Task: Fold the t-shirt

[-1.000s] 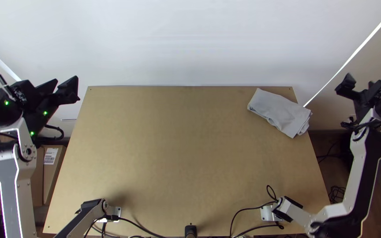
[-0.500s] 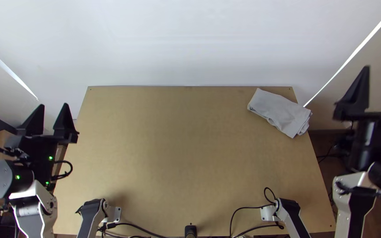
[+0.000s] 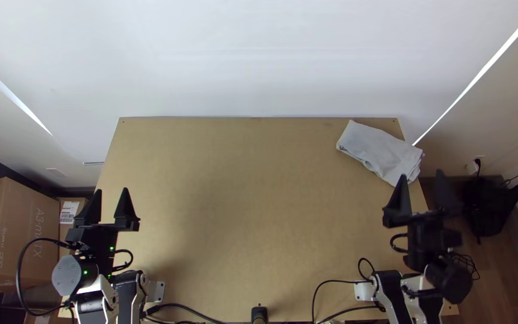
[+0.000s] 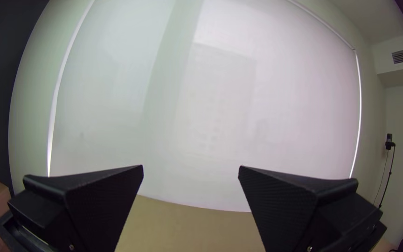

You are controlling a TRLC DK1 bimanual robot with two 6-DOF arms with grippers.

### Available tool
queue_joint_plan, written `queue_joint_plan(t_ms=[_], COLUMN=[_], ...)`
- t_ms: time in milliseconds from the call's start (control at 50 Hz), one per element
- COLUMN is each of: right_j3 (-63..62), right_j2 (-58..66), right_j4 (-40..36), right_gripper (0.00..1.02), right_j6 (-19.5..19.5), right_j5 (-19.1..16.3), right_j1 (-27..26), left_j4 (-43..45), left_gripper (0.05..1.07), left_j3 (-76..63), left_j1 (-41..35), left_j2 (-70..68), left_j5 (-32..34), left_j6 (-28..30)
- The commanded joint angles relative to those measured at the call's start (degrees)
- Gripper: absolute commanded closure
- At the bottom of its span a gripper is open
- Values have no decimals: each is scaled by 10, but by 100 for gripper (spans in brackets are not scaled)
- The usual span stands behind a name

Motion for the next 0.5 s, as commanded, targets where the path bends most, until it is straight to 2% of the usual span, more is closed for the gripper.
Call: queue_joint_plan(t_ms=[0,40,180,320,400,440,480], right_j3=[-95,-135,-193,-193,-193,-190,-188], right_j2=[-106,-107,-106,-105,-105,-104,-101], right_j4=[18,66,50,-104,-237,-303,-310], right_gripper=[3,3,3,3,3,3,3], right_j6=[20,22,28,73,60,39,40], right_j5=[16,20,24,24,26,28,33], right_j1=[12,15,21,40,36,20,0], left_j4=[-4,-4,-3,26,20,16,16], left_gripper=[10,10,10,10,10,10,10], left_j3=[-44,-61,-130,-179,-193,-192,-192], left_j1=[-2,-2,-18,-36,-38,-39,-40], left_j2=[-15,-15,-13,-16,-12,-11,-14], left_j5=[-3,-3,0,12,13,14,13], left_j6=[-29,-39,-84,-88,-91,-92,-90])
